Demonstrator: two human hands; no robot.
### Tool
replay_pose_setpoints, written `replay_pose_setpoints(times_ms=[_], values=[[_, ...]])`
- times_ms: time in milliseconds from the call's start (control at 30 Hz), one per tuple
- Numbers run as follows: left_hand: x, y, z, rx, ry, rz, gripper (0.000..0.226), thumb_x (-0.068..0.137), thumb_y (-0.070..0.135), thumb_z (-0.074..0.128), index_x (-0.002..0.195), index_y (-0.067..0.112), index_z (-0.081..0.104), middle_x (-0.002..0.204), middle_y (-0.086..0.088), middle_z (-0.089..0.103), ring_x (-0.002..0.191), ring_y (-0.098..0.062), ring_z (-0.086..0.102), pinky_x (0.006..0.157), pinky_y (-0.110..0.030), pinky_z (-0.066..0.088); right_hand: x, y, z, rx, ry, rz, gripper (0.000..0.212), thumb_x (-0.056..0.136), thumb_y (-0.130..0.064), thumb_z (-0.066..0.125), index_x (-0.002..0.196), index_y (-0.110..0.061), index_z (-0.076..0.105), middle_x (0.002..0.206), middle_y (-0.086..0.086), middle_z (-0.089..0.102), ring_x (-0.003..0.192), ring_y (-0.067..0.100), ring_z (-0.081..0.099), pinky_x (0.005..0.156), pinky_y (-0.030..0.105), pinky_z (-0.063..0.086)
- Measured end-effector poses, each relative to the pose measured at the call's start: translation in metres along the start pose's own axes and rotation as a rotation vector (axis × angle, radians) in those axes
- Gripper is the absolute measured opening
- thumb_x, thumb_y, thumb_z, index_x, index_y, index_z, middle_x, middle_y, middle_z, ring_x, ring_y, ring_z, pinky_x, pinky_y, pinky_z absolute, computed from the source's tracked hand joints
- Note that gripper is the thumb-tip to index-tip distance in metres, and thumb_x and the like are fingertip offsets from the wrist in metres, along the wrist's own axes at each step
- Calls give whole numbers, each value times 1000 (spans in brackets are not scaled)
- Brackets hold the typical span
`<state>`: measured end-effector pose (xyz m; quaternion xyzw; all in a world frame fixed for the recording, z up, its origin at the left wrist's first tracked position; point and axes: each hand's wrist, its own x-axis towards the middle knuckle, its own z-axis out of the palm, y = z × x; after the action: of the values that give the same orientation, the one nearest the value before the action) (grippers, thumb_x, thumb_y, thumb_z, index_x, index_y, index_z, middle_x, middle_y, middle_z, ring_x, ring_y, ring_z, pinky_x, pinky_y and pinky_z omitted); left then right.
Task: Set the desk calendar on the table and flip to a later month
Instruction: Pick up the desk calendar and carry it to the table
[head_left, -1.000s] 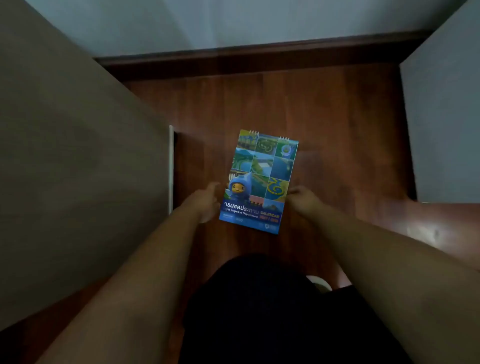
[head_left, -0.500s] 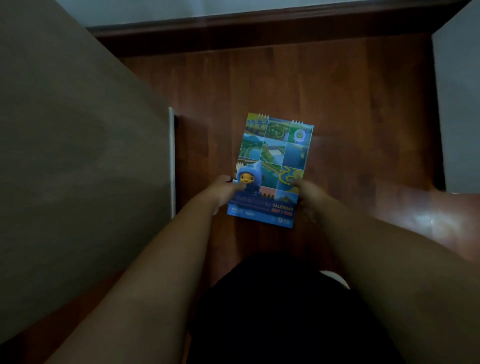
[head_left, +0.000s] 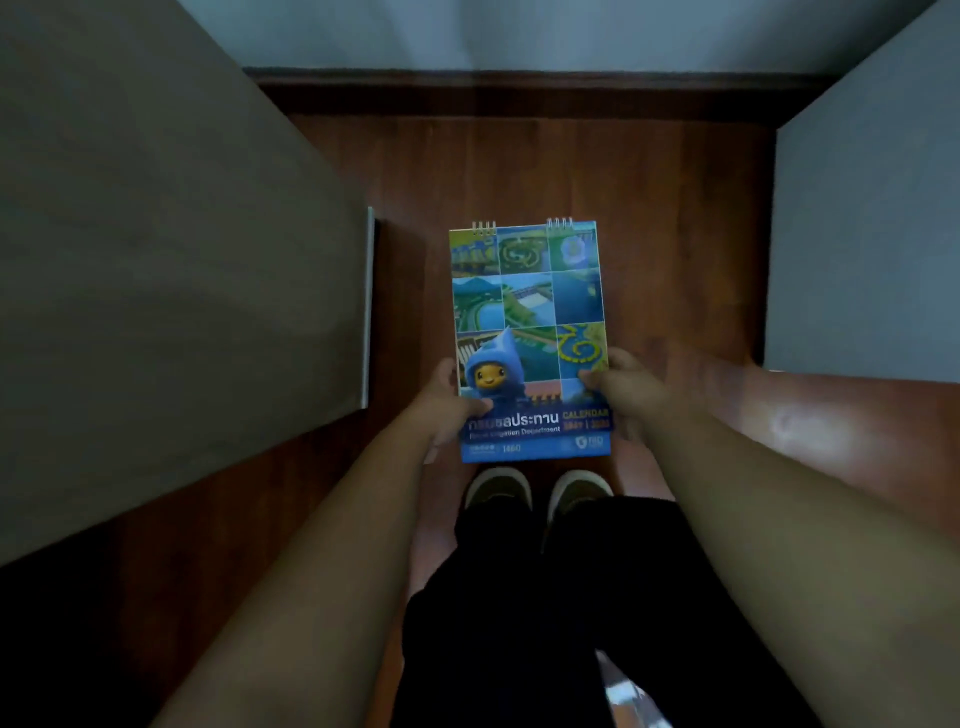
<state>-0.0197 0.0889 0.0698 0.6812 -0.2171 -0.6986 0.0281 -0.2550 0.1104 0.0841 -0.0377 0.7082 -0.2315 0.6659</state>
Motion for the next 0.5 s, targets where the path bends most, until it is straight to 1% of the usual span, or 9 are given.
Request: replay_pose_setpoints(times_ms=[33, 100, 133, 200, 267, 333, 400, 467, 500], values=[[-30, 9, 2, -46, -29, -5, 102, 61, 17, 88, 147, 28, 34, 152, -11, 45, 125, -39, 58, 95, -59, 53, -26, -7, -2, -22, 5, -36, 23, 91, 1, 53, 106, -16, 55, 82, 5, 63, 63, 19, 60, 58, 31, 51], [-104, 34, 14, -111, -58, 12, 95, 72, -7, 78, 149, 23, 31, 147, -12, 49, 122, -41, 60, 96, -61, 52, -77, -22, -4, -17, 18, -88, 31, 90, 3, 53, 112, -17, 57, 81, 3, 64, 57, 16, 61, 57, 30, 50], [-135, 41, 19, -123, -51, 49, 96, 68, -12, 76, 147, 21, 33, 143, -15, 53, 121, -42, 60, 97, -63, 50, -100, -29, -3, 17, 30, -94, 35, 89, 5, 53, 114, -19, 57, 82, 3, 66, 57, 17, 62, 58, 30, 52], [-193, 55, 25, -118, -33, 122, 105, 56, -9, 72, 148, 22, 31, 139, -19, 55, 124, -41, 57, 101, -60, 47, -149, -49, -4, 72, 29, -97, 41, 88, 6, 53, 117, -23, 57, 87, 3, 68, 65, 22, 64, 63, 35, 54], [-232, 67, 27, -114, -19, 169, 104, 61, -14, 68, 151, 20, 27, 139, -19, 55, 123, -38, 58, 96, -49, 50, -189, -68, -4, 102, -7, -101, 44, 89, 6, 52, 122, -23, 56, 91, 3, 68, 72, 24, 64, 68, 39, 54], [-281, 89, 26, -178, 20, 223, 83, 74, -21, 60, 142, 20, 37, 128, -20, 62, 107, -34, 64, 83, -41, 53, -233, -95, 0, 110, -50, -130, 44, 91, 6, 51, 121, -25, 54, 93, 3, 67, 73, 23, 63, 67, 39, 54], [-328, 110, 25, -239, 62, 294, 60, 81, -19, 58, 123, 22, 49, 113, -17, 66, 94, -33, 66, 79, -41, 54, -275, -124, 6, 80, -78, -191, 40, 90, 5, 52, 118, -24, 55, 94, 4, 68, 79, 25, 63, 75, 47, 54], [-368, 127, 19, -287, 100, 383, 48, 83, -15, 61, 113, 21, 53, 113, -20, 66, 99, -36, 66, 89, -47, 53, -317, -152, 13, 32, -95, -268, 34, 87, -1, 54, 115, -18, 58, 97, 9, 69, 87, 32, 62, 87, 58, 51], [-388, 134, 15, -302, 105, 422, 47, 83, -14, 63, 113, 20, 54, 118, -22, 66, 105, -38, 66, 96, -50, 52, -337, -166, 17, 15, -104, -297, 32, 85, -5, 54, 113, -19, 59, 98, 12, 69, 88, 34, 62, 87, 62, 49]])
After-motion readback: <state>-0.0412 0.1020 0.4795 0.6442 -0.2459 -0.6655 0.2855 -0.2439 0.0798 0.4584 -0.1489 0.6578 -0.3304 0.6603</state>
